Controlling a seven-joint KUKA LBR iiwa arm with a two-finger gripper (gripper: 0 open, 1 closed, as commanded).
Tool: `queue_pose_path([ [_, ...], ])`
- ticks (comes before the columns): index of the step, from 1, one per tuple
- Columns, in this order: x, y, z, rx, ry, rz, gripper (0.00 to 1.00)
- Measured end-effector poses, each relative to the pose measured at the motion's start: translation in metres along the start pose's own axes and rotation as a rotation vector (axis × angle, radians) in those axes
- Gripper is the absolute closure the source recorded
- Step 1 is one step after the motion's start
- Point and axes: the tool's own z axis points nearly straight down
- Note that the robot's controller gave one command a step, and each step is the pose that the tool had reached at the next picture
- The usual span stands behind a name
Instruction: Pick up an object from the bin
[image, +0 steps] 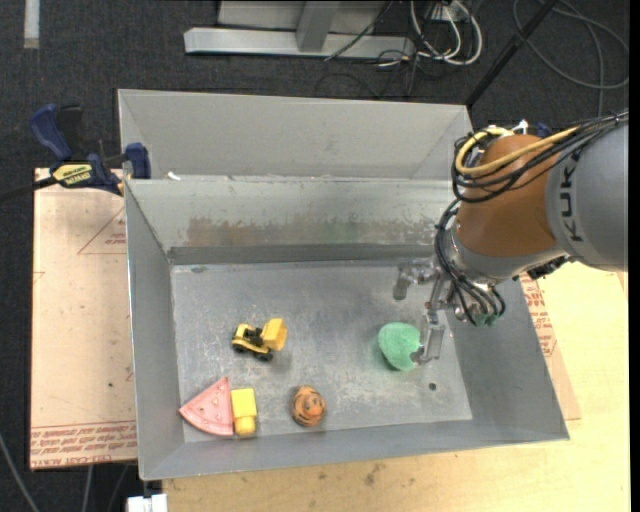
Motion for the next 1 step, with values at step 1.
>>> queue_pose_path([
  [1, -0.0018, 0.0001, -0.0044, 0.001, -0.007, -0.001, 0.00],
])
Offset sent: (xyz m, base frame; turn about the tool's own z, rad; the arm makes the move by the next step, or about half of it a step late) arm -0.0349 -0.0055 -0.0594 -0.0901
